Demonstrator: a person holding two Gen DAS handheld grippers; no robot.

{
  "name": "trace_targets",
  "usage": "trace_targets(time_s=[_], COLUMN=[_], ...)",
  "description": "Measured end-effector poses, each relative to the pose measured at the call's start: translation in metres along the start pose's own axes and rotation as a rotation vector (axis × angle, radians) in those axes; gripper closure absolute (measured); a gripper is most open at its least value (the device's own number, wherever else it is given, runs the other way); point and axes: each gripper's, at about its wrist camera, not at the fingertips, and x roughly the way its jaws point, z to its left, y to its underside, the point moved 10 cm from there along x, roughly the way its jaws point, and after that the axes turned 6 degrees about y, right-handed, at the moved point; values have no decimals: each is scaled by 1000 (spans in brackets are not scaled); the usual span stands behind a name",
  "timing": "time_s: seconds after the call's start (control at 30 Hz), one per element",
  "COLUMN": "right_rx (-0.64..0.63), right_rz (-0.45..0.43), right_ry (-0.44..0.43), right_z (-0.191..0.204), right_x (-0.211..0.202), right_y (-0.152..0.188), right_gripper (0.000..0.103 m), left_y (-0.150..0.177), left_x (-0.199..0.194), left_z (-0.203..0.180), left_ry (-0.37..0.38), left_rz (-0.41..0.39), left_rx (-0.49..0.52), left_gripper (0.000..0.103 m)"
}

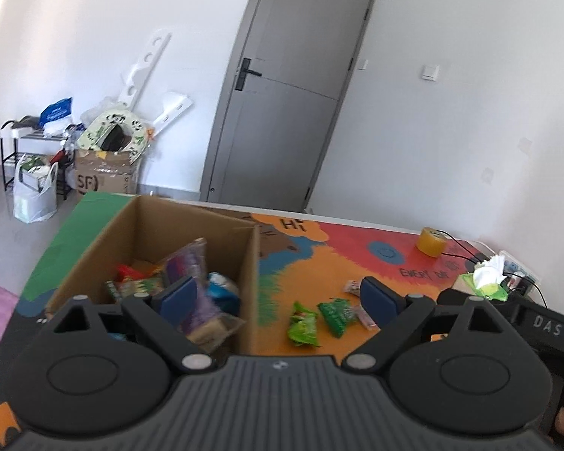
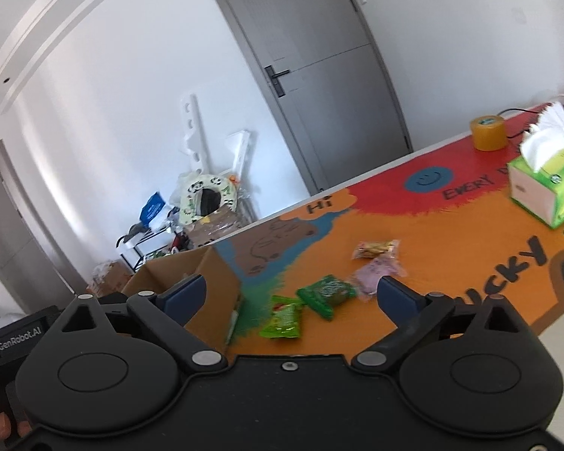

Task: Organize snacks
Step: 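Move both grippers back over the green candy packs and pink pastry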

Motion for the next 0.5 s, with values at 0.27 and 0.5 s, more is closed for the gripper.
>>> trace_targets(time_s=[0.27, 0.5], right_rx=[34, 27], right_rz=[-16, -20], right_ry=[33, 28], right_z=[-34, -54], right_x=[-6, -4], right_y=[-2, -3], right_gripper=[5, 9], left_y=[12, 20], left_x=[22, 44], left_z=[-38, -50], left_ry=[56, 34], left_rz=[28, 46], left_rx=[47, 42], left_gripper=[12, 15])
